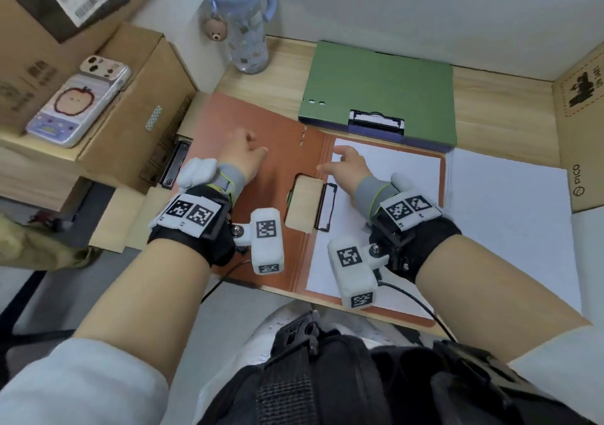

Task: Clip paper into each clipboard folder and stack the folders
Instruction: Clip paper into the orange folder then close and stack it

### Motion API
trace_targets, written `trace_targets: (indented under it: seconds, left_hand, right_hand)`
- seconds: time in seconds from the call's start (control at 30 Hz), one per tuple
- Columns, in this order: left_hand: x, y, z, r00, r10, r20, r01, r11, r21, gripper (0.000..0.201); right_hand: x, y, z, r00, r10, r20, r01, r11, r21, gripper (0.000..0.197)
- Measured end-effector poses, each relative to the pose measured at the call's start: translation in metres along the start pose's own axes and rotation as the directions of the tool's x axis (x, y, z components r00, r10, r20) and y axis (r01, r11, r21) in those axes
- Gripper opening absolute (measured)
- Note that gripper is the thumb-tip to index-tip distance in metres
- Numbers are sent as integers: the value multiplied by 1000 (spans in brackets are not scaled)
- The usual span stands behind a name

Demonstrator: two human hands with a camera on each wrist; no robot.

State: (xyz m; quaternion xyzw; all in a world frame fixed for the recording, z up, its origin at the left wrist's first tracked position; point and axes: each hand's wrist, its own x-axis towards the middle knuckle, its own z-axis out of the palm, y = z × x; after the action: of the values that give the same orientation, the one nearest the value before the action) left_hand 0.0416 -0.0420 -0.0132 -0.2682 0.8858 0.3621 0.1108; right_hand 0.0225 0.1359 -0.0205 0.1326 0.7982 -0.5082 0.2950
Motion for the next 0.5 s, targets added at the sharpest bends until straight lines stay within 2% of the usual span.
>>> trace_targets:
  seconds: [0.13,0.23,0.37,0.5]
  left_hand:
    - [3,-29,-27,984,-102,-144,126,978,166,65]
    - [0,-45,-35,973,-192,-128,205,974,94,75]
    - [-2,-54,-42,974,-215,-70,215,977,-16,79]
    - [-6,-54,-53,977,-207,-43,206,978,-43,71]
  right_hand:
    - [-2,-5,31,995,8,101,-9,1000,6,63]
    - [-5,-9,44,988,30,151,-36,999,37,62]
    - [-3,-12,56,984,65,168,-83,991,102,63]
    - [-10,-21,65,969,111,219,-139,983,119,66]
